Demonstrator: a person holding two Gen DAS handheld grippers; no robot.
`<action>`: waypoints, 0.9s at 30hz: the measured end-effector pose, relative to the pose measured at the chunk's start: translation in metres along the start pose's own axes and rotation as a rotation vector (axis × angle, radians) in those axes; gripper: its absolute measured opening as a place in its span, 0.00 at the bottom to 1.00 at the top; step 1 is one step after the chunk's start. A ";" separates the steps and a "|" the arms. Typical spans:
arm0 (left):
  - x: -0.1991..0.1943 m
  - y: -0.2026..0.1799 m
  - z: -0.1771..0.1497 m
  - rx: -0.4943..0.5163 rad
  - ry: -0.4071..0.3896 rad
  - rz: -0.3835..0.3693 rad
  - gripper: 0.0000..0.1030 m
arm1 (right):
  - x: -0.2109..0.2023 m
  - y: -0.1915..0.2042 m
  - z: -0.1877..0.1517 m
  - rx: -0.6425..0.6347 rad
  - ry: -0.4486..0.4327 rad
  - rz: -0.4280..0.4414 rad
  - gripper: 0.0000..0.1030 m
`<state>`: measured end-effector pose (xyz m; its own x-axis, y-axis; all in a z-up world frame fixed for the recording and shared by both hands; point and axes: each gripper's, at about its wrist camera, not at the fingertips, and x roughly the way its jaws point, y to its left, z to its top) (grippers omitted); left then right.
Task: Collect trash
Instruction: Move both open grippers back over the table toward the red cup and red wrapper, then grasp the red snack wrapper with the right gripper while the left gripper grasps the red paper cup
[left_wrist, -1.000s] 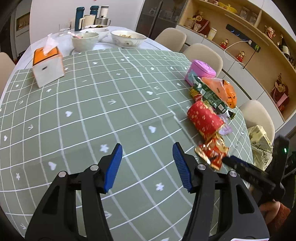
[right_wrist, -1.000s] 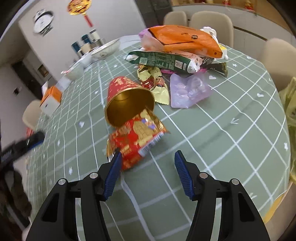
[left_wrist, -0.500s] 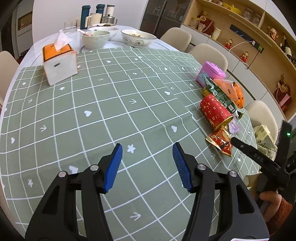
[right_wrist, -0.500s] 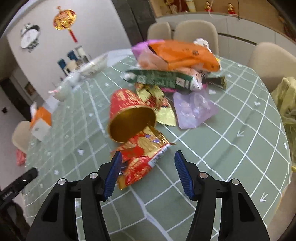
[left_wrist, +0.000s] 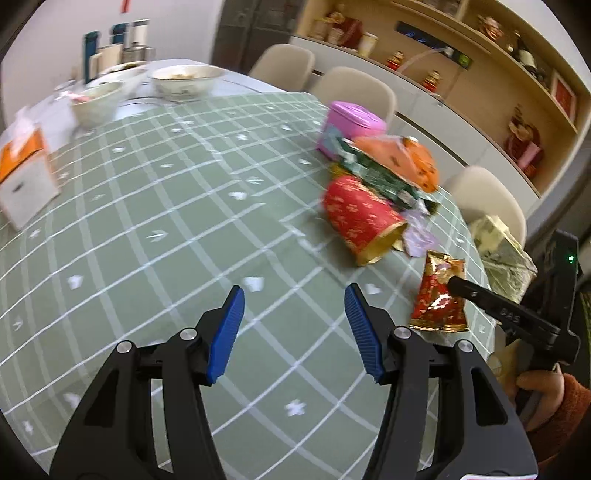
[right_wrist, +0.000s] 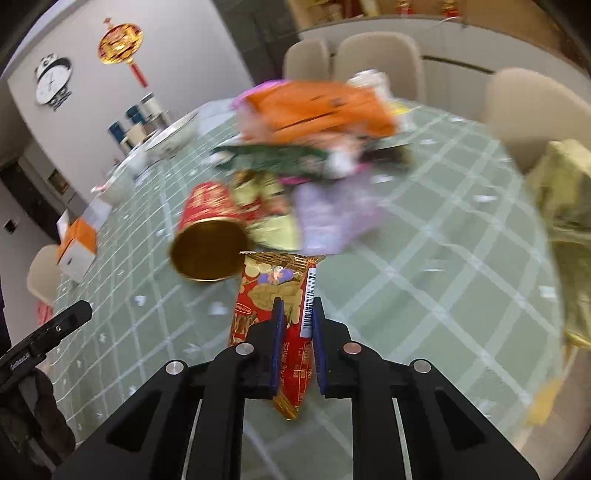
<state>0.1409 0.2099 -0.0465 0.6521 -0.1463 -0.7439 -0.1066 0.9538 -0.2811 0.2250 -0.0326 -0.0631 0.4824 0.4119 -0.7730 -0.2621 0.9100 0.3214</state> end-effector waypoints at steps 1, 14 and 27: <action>0.006 -0.008 0.002 0.016 0.003 -0.021 0.52 | -0.008 -0.009 0.001 0.013 -0.010 -0.017 0.15; 0.082 -0.074 0.036 0.202 -0.035 0.051 0.52 | -0.070 -0.054 -0.002 0.012 -0.096 -0.131 0.15; 0.058 -0.081 0.065 0.141 -0.077 0.080 0.03 | -0.085 -0.063 0.014 -0.046 -0.138 -0.092 0.15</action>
<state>0.2362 0.1415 -0.0271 0.7022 -0.0527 -0.7100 -0.0582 0.9897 -0.1311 0.2123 -0.1249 -0.0096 0.6152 0.3324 -0.7149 -0.2480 0.9423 0.2247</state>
